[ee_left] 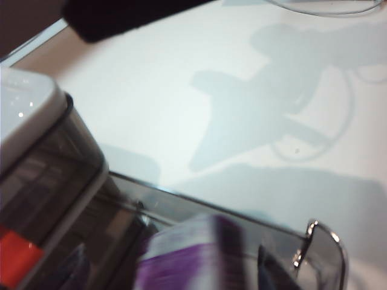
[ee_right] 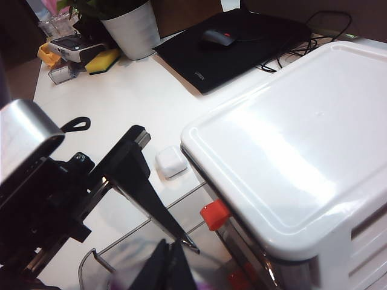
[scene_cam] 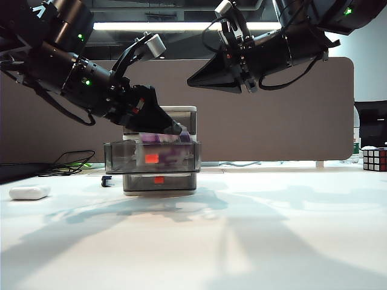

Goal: Open the second layer of the drawer on the table, pick up a pack of napkins on the table and put it in, and finally close the drawer.

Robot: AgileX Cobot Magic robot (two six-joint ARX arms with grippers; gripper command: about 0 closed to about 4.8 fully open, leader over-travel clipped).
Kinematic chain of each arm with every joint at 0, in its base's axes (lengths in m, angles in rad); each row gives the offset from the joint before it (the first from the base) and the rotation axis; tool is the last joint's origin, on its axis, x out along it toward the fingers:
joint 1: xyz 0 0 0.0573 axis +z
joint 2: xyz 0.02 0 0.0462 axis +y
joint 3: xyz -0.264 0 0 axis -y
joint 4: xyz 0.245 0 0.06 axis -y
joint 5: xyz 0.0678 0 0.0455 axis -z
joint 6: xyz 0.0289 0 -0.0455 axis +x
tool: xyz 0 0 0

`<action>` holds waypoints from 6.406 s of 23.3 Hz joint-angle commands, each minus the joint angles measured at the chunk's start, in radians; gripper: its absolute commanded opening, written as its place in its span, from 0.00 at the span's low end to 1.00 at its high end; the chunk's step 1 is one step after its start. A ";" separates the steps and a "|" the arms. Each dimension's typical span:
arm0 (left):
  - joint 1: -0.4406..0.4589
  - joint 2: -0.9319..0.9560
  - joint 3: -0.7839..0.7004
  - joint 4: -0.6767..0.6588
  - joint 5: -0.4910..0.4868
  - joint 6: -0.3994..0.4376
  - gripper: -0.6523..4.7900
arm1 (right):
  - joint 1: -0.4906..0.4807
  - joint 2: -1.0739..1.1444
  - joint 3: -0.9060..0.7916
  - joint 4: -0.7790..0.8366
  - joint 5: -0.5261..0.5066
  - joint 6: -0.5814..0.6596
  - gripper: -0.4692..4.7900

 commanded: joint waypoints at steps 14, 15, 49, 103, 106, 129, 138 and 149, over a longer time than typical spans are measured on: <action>-0.013 -0.286 0.001 -0.716 0.035 -0.068 0.11 | 0.012 0.124 0.190 0.048 0.069 0.001 0.08; -0.013 -0.272 0.002 -0.715 0.035 -0.068 0.11 | 0.016 0.140 0.209 0.046 0.072 0.001 0.08; -0.021 -0.020 0.002 -0.250 -0.207 -0.242 0.11 | 0.057 0.294 0.357 -0.062 0.097 -0.027 0.08; -0.032 0.289 0.167 0.286 -0.534 -0.098 0.11 | 0.056 0.580 0.833 -0.381 0.186 -0.101 0.08; -0.032 0.288 0.166 0.286 -0.529 -0.097 0.11 | 0.055 0.579 0.834 -0.385 0.185 -0.107 0.08; 0.047 -1.103 -0.543 -0.187 -0.618 -0.406 0.11 | -0.025 -0.403 0.007 -0.343 0.385 -0.222 0.08; 0.040 -1.585 -0.626 -0.450 -0.575 -0.531 0.11 | -0.020 -1.097 -0.695 -0.282 0.544 -0.047 0.08; 0.016 -1.619 -0.812 -0.231 -0.600 -0.573 0.11 | -0.004 -1.753 -1.048 -0.503 0.762 0.048 0.08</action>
